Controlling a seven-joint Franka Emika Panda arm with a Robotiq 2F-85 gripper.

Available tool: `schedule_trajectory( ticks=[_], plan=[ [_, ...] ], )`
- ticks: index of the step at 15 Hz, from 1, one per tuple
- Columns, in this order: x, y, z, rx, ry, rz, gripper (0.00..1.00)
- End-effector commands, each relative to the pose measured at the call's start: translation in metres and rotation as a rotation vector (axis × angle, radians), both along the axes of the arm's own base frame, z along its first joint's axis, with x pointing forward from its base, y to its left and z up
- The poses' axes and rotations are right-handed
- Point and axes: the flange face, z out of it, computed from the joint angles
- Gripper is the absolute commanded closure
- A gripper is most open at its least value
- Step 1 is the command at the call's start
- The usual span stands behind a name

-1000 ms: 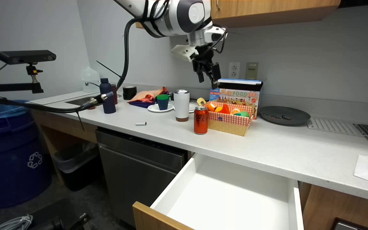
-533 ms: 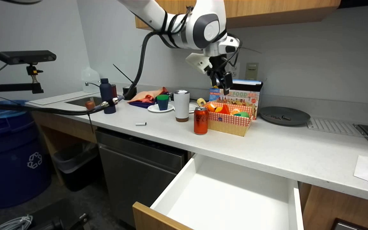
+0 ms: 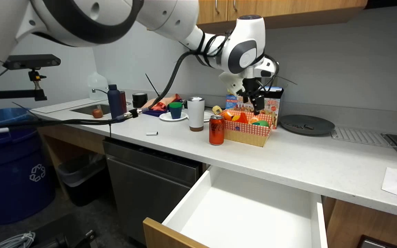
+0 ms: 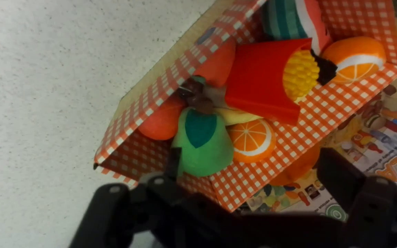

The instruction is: Put the green pear in the open drawer.

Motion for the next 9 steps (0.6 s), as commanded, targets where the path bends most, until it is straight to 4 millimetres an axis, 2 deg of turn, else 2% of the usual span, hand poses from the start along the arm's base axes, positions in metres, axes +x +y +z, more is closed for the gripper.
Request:
schedule_trajectory(
  ticks=[1,5,9],
  plan=[
    [0.028,-0.022,-0.017,0.057,-0.029,-0.038,0.0],
    [0.04,-0.038,-0.04,0.105,-0.02,-0.083,0.0],
    [0.049,-0.04,-0.06,0.13,-0.011,-0.099,0.0]
  ],
)
